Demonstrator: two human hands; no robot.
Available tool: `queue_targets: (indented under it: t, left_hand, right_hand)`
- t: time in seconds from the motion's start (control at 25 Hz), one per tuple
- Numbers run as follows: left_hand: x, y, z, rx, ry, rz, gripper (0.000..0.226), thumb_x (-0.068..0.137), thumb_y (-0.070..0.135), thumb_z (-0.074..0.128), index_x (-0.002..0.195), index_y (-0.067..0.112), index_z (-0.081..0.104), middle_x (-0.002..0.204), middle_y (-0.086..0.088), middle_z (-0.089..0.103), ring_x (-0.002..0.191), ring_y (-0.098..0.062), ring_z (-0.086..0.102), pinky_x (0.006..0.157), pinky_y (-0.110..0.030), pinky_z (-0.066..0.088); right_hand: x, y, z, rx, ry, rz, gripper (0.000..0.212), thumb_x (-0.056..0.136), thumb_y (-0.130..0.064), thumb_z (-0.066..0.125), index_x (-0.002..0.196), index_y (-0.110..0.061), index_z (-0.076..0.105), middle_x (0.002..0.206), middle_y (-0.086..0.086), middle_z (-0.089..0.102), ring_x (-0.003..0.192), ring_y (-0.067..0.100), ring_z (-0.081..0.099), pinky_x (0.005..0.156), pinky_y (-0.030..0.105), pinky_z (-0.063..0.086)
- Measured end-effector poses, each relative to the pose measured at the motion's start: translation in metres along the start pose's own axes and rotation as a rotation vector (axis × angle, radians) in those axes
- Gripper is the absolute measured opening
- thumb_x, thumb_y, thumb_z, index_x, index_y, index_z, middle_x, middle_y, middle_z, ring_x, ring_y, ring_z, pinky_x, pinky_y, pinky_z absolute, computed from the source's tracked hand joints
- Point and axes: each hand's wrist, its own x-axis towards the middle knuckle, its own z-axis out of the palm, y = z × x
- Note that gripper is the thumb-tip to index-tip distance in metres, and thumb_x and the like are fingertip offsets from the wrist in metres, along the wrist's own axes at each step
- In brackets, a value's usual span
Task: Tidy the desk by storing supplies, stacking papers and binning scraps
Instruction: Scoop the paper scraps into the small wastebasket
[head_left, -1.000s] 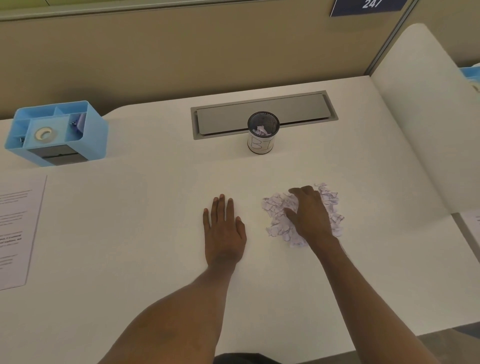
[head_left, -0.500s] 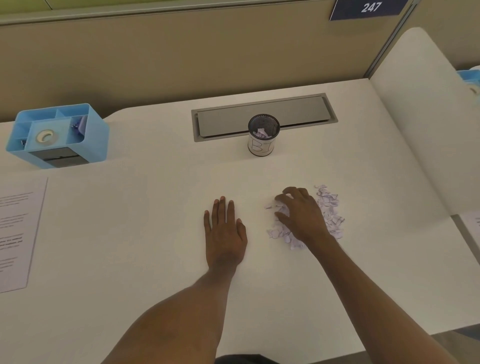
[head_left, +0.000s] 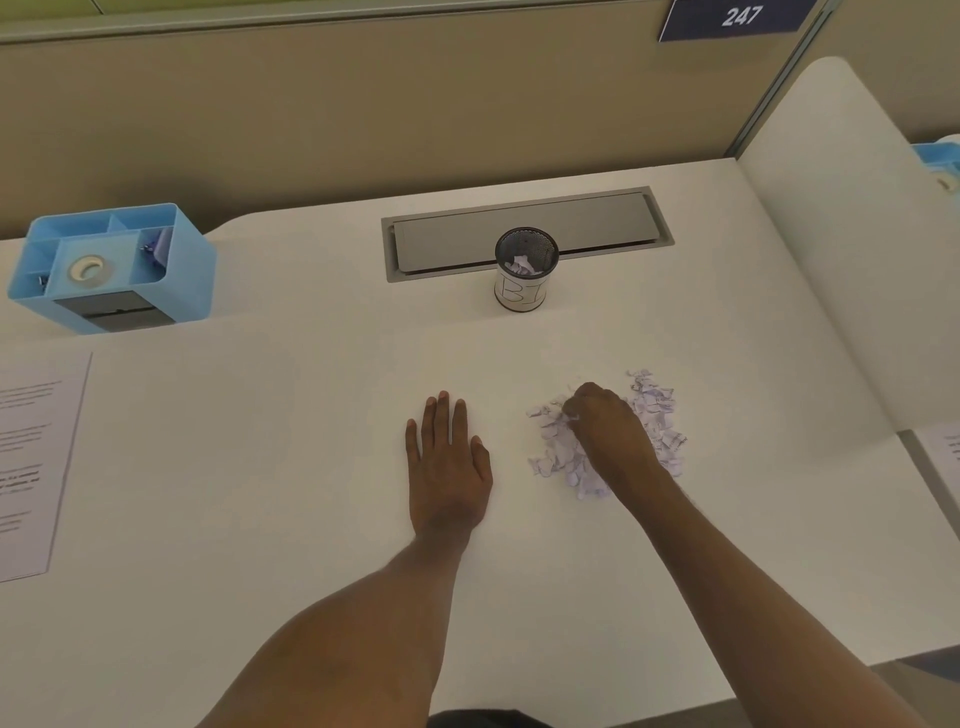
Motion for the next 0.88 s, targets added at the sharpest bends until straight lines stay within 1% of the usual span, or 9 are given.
queue_targets:
  t: [0.12,0.2,0.28,0.36,0.44,0.56,0.68,0.76,0.88]
  left_hand:
    - [0.0,0.001,0.0,0.001,-0.008,-0.004,0.056,0.11,0.03,0.034,0.163,0.011,0.038,0.175,-0.01,0.029,0.164,-0.025,0.021,0.134,-0.053,0.016]
    - [0.0,0.001,0.0,-0.002,-0.005,-0.005,0.056,0.109,0.029,0.036,0.162,0.01,0.039,0.174,-0.011,0.03,0.164,-0.026,0.022,0.133,-0.053,0.017]
    - [0.001,0.001,0.0,-0.006,-0.002,-0.006,0.055,0.109,0.028,0.038,0.162,0.01,0.04,0.174,-0.011,0.031,0.164,-0.026,0.023,0.133,-0.054,0.018]
    - [0.0,0.001,0.0,-0.007,0.004,-0.005,0.055,0.109,0.027,0.038,0.161,0.01,0.041,0.173,-0.011,0.031,0.163,-0.027,0.024,0.132,-0.054,0.019]
    - [0.0,0.002,-0.001,-0.008,0.005,-0.001,0.055,0.109,0.027,0.039,0.161,0.01,0.042,0.173,-0.012,0.031,0.163,-0.027,0.024,0.132,-0.054,0.02]
    - [0.0,0.003,-0.002,-0.001,-0.003,0.0,0.055,0.109,0.027,0.039,0.161,0.01,0.042,0.174,-0.012,0.03,0.163,-0.027,0.024,0.132,-0.054,0.02]
    - [0.001,0.003,-0.003,0.001,0.002,0.002,0.055,0.108,0.027,0.041,0.16,0.01,0.043,0.173,-0.012,0.032,0.163,-0.027,0.026,0.132,-0.055,0.022]
    - [0.001,0.003,-0.003,-0.005,0.006,0.002,0.055,0.108,0.026,0.043,0.16,0.01,0.044,0.173,-0.012,0.032,0.163,-0.027,0.026,0.132,-0.055,0.022]
    - [0.001,0.004,-0.004,-0.012,0.002,-0.004,0.055,0.108,0.027,0.043,0.161,0.011,0.043,0.173,-0.011,0.032,0.163,-0.026,0.025,0.132,-0.054,0.022]
  right_hand:
    - [0.008,0.005,0.0,0.087,-0.015,0.04,0.011,0.09,-0.002,0.066,0.089,-0.006,0.075,0.093,0.009,0.067,0.081,0.027,0.067,0.07,0.034,0.054]
    - [0.012,0.005,-0.009,0.172,-0.025,0.062,0.011,0.089,-0.001,0.069,0.093,-0.005,0.078,0.098,0.01,0.072,0.087,0.026,0.069,0.076,0.03,0.054]
    - [0.016,0.002,-0.028,0.327,-0.008,0.105,0.008,0.087,-0.004,0.074,0.094,-0.004,0.079,0.097,0.01,0.076,0.081,0.019,0.069,0.072,0.016,0.05]
    - [0.022,-0.004,-0.052,0.466,0.029,0.116,0.008,0.085,-0.014,0.08,0.09,-0.007,0.08,0.082,0.004,0.075,0.063,0.004,0.063,0.06,0.002,0.041]
    - [0.032,-0.011,-0.075,0.62,0.054,0.119,0.009,0.083,-0.02,0.083,0.084,-0.011,0.08,0.067,-0.006,0.07,0.047,-0.002,0.056,0.048,0.005,0.038]
    - [0.058,-0.024,-0.107,0.808,0.109,0.113,0.006,0.084,-0.017,0.082,0.083,-0.011,0.081,0.057,-0.013,0.071,0.046,-0.004,0.056,0.05,0.007,0.039]
    - [0.099,-0.038,-0.13,0.881,0.195,0.084,0.009,0.084,-0.016,0.082,0.09,-0.01,0.082,0.067,-0.009,0.074,0.051,-0.005,0.058,0.053,0.005,0.041]
    - [0.129,-0.046,-0.137,0.913,0.262,0.042,0.014,0.083,-0.02,0.083,0.092,-0.011,0.082,0.076,0.0,0.076,0.058,-0.001,0.06,0.058,0.009,0.045]
    - [0.165,-0.05,-0.131,0.92,0.33,0.055,0.017,0.081,-0.024,0.084,0.09,-0.009,0.082,0.08,0.003,0.076,0.063,0.002,0.065,0.06,0.013,0.051]
